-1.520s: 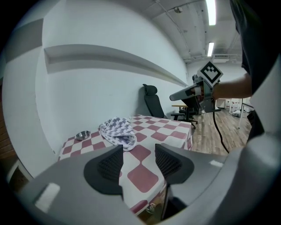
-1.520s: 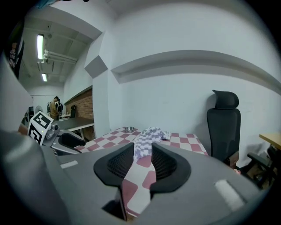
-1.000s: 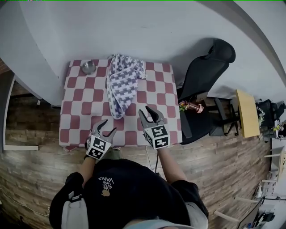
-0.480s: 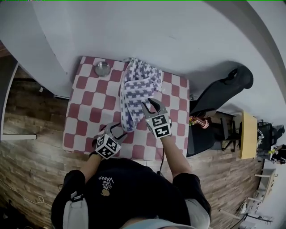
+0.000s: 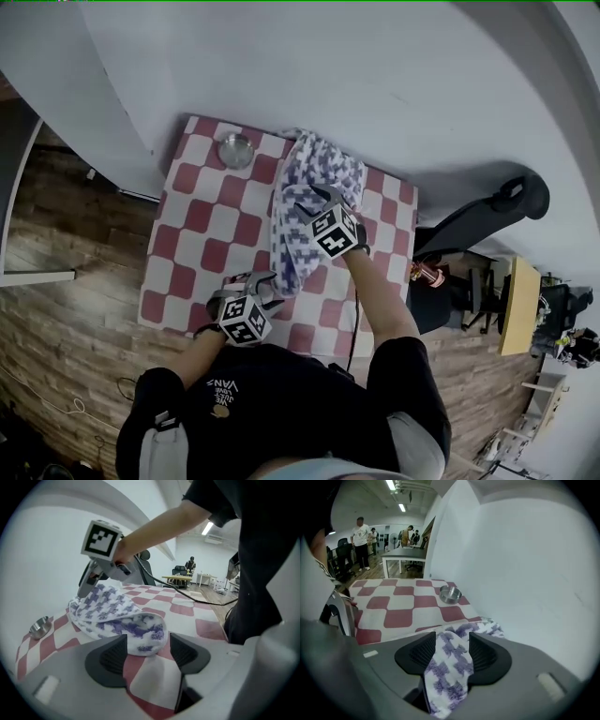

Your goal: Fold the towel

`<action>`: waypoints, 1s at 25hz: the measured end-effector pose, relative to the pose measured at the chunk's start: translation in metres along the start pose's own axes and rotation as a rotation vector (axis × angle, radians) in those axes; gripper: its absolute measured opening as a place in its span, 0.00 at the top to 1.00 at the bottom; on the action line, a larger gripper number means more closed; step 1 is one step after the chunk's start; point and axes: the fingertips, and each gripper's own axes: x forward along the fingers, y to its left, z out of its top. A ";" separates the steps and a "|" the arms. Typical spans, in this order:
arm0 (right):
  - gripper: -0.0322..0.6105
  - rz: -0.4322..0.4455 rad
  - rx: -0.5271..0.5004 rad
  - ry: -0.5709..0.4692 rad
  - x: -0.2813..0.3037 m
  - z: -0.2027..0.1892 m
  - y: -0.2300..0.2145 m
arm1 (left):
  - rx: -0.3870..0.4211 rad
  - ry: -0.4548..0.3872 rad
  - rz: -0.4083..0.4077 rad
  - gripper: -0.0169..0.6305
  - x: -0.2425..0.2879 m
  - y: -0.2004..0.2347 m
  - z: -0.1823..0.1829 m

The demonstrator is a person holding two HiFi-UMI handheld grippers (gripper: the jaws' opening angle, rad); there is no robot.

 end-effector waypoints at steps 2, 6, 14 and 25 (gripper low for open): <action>0.61 0.027 -0.044 0.042 0.016 -0.003 -0.001 | 0.014 0.011 -0.014 0.57 0.004 -0.001 0.000; 0.60 0.103 -0.078 0.112 0.045 -0.012 0.002 | 0.025 0.041 -0.039 0.57 0.009 -0.002 -0.003; 0.74 0.237 -0.001 0.171 0.067 -0.034 0.019 | -0.001 0.097 -0.005 0.58 0.023 -0.003 -0.013; 0.90 0.028 0.301 -0.199 -0.044 -0.016 -0.026 | -0.065 0.118 0.222 0.91 -0.002 0.032 -0.016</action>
